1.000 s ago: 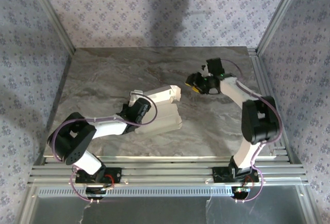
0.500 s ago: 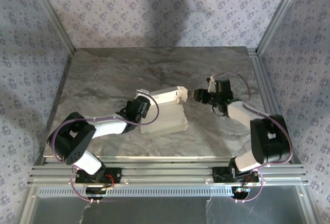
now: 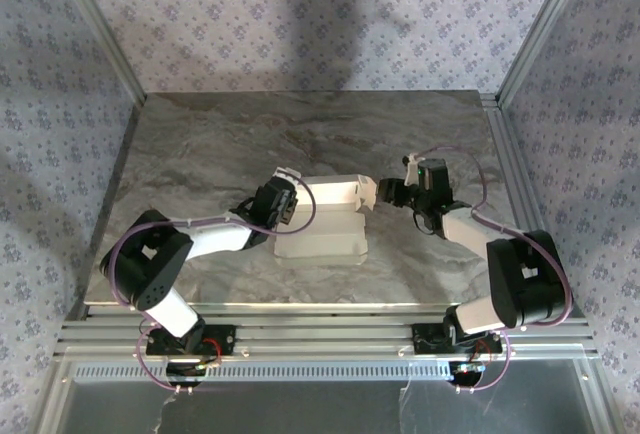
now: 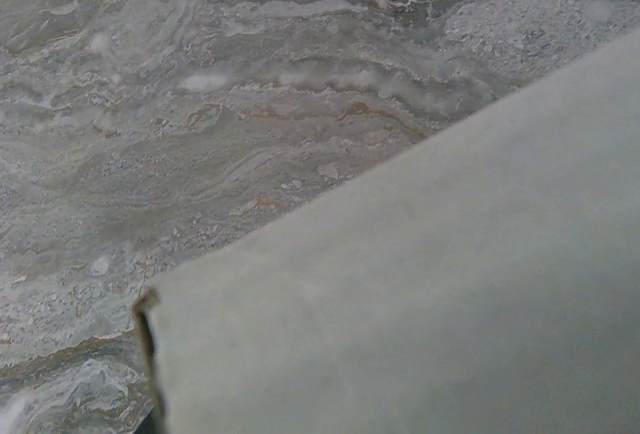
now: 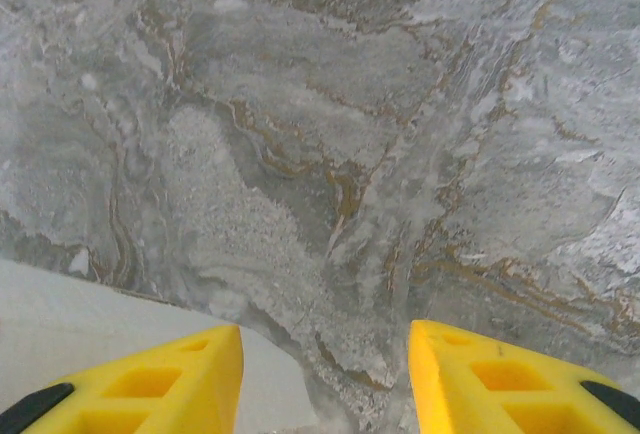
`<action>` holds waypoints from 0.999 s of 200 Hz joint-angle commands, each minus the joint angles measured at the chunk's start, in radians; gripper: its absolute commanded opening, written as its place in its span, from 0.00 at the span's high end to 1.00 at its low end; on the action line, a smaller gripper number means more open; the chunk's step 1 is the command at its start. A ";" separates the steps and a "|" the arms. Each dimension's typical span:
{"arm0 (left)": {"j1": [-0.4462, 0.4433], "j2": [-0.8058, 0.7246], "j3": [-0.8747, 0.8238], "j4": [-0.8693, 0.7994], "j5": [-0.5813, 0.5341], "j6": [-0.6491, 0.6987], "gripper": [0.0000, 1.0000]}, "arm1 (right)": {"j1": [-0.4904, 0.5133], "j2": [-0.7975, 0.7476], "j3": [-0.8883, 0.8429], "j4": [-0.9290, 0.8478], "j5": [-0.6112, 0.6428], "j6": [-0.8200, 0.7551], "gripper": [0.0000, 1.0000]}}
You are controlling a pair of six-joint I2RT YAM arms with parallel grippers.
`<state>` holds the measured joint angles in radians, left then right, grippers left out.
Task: Fold the paper box
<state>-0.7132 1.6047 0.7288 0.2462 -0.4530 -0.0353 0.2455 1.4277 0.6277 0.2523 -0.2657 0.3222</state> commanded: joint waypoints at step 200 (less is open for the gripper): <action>0.006 0.078 0.054 -0.117 0.024 0.069 1.00 | 0.143 0.007 0.078 -0.131 -0.014 -0.296 0.51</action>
<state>-0.7067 1.6451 0.7780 0.2321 -0.4488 -0.0154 0.3706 1.4551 0.6792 0.1833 -0.2794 0.0780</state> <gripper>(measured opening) 0.070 0.490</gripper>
